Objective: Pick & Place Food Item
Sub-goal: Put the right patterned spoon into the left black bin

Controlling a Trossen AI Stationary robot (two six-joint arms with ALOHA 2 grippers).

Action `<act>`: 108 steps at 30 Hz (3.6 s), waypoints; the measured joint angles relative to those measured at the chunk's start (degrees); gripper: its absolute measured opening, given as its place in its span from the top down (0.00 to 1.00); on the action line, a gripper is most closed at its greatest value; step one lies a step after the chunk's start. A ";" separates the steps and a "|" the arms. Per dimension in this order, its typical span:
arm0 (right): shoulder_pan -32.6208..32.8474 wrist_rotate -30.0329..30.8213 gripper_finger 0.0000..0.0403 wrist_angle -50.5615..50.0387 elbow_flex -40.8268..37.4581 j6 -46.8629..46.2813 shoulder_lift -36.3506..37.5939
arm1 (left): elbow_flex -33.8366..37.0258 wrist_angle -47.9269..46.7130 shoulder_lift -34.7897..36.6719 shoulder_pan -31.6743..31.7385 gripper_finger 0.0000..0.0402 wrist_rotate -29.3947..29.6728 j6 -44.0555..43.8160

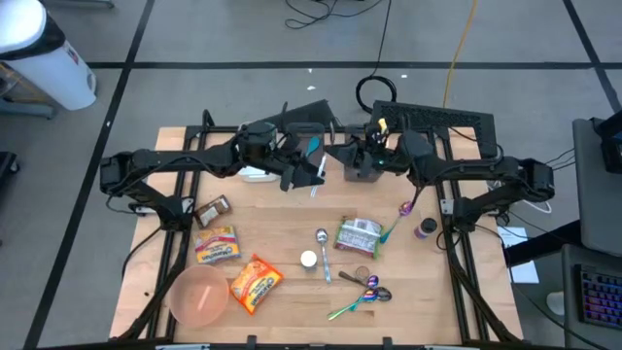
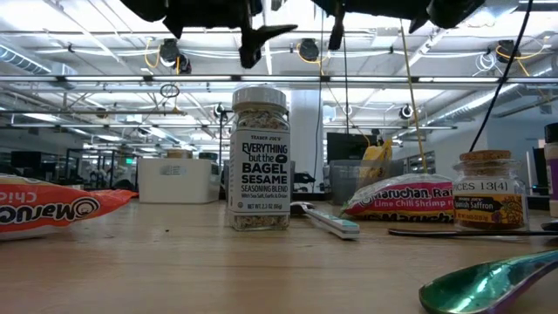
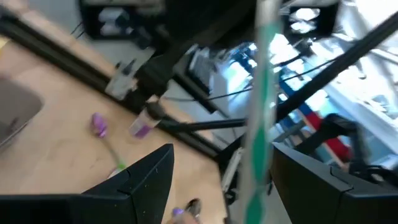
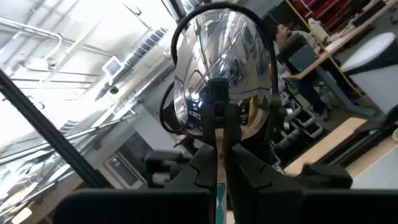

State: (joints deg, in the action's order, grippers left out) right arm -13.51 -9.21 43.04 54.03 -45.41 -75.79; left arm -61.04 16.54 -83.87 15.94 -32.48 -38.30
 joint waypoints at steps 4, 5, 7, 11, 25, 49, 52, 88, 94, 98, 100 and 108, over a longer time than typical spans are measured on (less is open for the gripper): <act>-0.03 0.08 0.99 -0.70 1.37 0.06 -1.18 | 0.00 -2.66 -0.04 -0.13 0.33 2.22 0.58; -0.03 0.08 0.99 -1.28 1.67 0.16 -1.46 | 0.00 -3.53 -0.02 -0.37 0.33 3.11 0.90; -0.03 0.09 0.99 -2.21 1.91 0.12 -1.96 | 0.02 -4.63 -0.02 -0.47 0.33 4.76 1.42; -0.03 0.12 0.99 -4.25 1.95 0.09 -1.92 | -0.38 -4.62 -0.05 -0.66 0.38 5.62 2.00; -0.03 0.55 0.99 -6.10 1.95 1.40 -1.90 | -4.19 -8.34 -0.05 -0.55 0.79 7.19 5.90; -0.01 0.22 0.85 -4.26 1.95 1.82 -1.92 | -4.33 -8.76 -0.05 -0.55 0.92 7.13 8.43; 0.01 1.61 0.77 -3.58 1.93 2.05 -1.92 | -4.33 -8.75 -0.05 -0.55 0.92 7.08 8.67; -7.53 1.67 0.46 -4.58 1.91 14.45 10.48 | -28.66 -64.93 -0.02 6.94 0.92 29.61 18.55; -7.53 1.68 0.46 -11.50 1.89 16.34 11.38 | -31.93 -69.85 -6.10 9.03 0.92 31.81 18.62; -7.53 1.66 0.47 -16.01 1.89 16.92 12.46 | -35.09 -73.18 -11.37 10.61 0.92 32.60 18.26; -7.53 1.66 0.47 -16.70 1.73 18.36 13.14 | -36.87 -73.98 -13.94 11.23 0.92 32.52 17.74; -9.00 3.45 0.47 -20.33 -0.41 25.33 19.74 | -43.66 -75.04 -22.17 12.61 0.92 32.44 16.01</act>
State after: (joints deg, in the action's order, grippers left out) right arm -22.51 -5.76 22.71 53.63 -20.08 -56.05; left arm -104.69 -58.50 -106.04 28.56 -0.04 -22.29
